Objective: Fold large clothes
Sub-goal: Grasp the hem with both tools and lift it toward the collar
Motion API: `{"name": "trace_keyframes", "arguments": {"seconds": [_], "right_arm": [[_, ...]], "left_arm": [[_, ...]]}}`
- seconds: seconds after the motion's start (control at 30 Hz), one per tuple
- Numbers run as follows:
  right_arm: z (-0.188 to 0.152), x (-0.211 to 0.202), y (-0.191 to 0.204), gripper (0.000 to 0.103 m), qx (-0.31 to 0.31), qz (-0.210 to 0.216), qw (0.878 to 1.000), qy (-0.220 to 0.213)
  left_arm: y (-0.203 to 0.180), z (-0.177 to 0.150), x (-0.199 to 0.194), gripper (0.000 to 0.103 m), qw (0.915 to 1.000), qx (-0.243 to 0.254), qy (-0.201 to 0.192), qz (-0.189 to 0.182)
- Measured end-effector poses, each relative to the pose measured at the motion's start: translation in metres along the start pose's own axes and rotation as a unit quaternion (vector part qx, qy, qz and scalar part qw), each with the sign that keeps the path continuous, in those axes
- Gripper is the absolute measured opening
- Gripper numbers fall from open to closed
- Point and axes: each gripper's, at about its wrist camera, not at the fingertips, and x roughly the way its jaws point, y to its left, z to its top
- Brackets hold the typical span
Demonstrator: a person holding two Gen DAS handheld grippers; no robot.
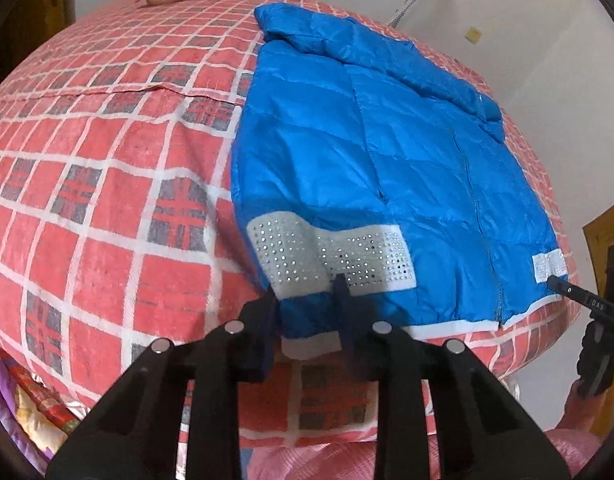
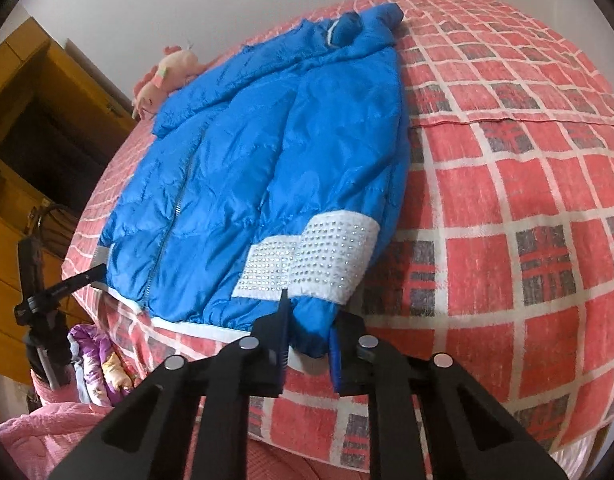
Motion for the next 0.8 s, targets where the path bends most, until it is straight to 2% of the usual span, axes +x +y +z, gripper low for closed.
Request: {"name": "trace_keyframes", "arguments": {"seconds": [0.1,0.2,0.4,0.57,0.8], "right_arm": [[-0.001,0.005,-0.002,0.015,0.0,-0.002,1.0,0.005],[0.001,-0.003,0.002,0.011,-0.005,0.005,1.0,-0.003],[0.019,-0.034,0.021,0.009,-0.041,0.017,0.998,-0.037],[0.042,-0.055,0.031,0.009,-0.055,0.029,0.996,-0.062],[0.093,-0.076,0.037,0.009,-0.062,0.05,0.993,-0.086]], "left_arm": [[0.002,-0.001,0.002,0.022,1.0,-0.007,0.0,-0.005],[0.003,0.001,-0.007,0.014,0.9998,-0.014,-0.007,-0.016],[-0.013,0.019,-0.035,0.011,0.9985,0.012,-0.038,-0.038],[-0.024,0.044,-0.053,0.01,0.9957,0.027,-0.069,-0.055],[-0.033,0.091,-0.071,0.01,0.9905,0.041,-0.109,-0.073]]}}
